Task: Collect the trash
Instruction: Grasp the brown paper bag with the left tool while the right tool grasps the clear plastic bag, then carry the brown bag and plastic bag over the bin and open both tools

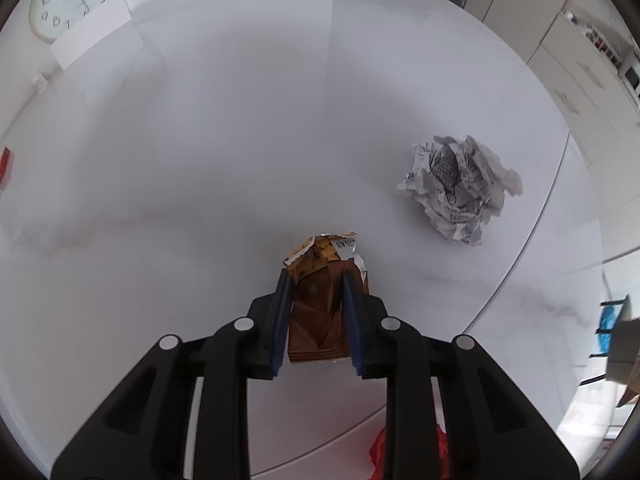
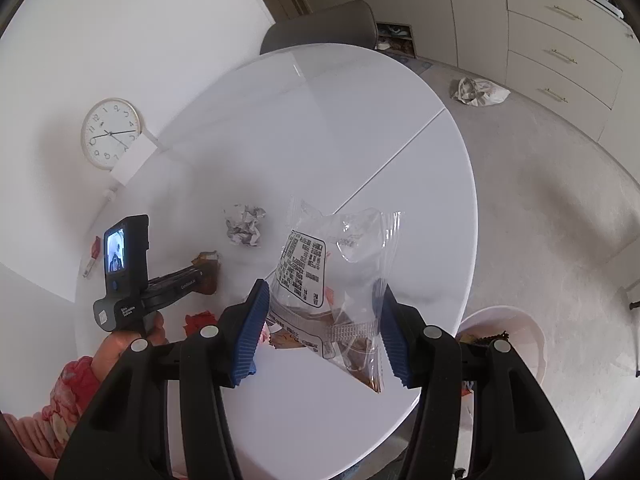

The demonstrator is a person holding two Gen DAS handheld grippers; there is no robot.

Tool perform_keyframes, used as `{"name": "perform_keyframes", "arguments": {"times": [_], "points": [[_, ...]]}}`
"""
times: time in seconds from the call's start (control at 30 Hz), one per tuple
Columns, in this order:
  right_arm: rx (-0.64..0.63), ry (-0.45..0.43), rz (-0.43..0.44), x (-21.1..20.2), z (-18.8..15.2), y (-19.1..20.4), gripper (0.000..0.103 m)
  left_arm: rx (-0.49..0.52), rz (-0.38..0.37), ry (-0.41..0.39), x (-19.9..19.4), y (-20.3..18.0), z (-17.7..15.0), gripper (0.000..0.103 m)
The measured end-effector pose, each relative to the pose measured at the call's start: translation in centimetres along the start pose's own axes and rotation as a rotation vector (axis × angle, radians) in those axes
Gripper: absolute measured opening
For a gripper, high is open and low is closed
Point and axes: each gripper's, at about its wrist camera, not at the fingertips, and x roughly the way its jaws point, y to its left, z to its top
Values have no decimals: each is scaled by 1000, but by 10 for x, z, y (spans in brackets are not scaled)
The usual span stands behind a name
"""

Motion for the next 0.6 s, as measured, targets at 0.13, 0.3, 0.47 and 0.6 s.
{"name": "perform_keyframes", "arguments": {"times": [0.13,0.3,0.47,0.6], "points": [[8,-12,4,-5,-1,-7,55,-11,1,-36,-15,9,-3,23],[7,-48,-54,-29,-13,-31,55,-21,-1,-109,-59,26,-6,23],[22,13,-225,-25,-50,-88,55,2,-18,-173,-113,29,-31,23],[132,153,-281,28,-99,-162,55,9,-72,-193,-148,13,-56,23]]}}
